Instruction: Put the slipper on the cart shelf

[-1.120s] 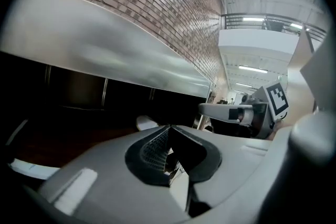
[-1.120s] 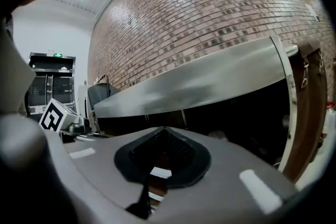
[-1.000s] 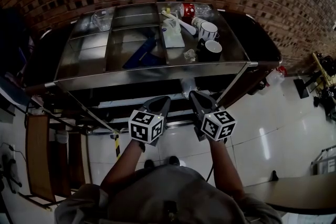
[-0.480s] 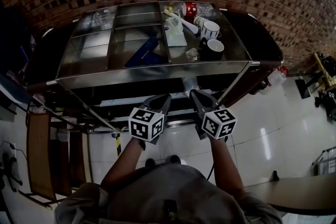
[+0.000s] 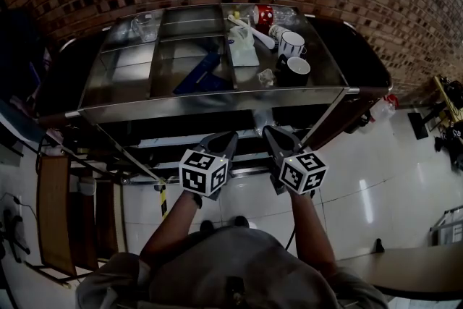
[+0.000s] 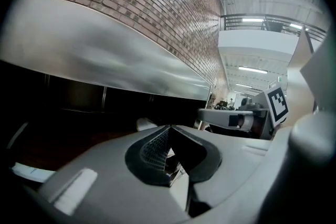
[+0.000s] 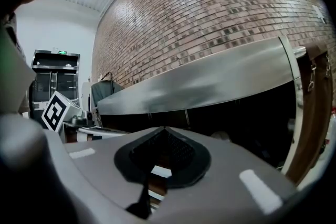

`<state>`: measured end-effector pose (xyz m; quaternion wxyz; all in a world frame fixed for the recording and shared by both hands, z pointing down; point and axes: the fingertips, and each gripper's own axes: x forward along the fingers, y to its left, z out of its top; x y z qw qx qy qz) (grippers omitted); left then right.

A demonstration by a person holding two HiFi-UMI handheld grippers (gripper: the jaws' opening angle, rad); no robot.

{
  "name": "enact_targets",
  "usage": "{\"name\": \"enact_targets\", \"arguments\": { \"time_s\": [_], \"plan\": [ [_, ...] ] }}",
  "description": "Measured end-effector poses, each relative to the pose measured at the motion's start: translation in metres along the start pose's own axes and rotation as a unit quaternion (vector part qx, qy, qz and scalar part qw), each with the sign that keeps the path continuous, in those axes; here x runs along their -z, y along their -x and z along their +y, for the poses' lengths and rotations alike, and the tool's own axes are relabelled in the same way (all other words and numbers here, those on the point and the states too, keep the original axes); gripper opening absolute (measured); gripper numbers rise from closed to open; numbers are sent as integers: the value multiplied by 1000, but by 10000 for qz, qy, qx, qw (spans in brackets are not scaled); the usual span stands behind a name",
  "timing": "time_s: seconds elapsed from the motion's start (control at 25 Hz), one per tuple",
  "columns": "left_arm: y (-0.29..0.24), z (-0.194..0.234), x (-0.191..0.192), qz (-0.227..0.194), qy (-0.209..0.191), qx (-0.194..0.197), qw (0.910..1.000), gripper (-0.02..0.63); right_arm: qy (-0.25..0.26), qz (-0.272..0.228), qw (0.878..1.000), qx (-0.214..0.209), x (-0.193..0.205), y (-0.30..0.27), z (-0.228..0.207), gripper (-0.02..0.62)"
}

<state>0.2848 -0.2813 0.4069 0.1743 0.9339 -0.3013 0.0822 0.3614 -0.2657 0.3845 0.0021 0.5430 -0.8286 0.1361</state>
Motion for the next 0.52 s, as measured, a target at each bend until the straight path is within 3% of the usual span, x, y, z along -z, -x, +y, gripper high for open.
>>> {"name": "enact_targets", "arguments": {
  "time_s": [0.52],
  "plan": [
    [-2,-3,-1,7,35,4,10000,8,7,43,10000,-36,0,1,0,3]
  ]
}}
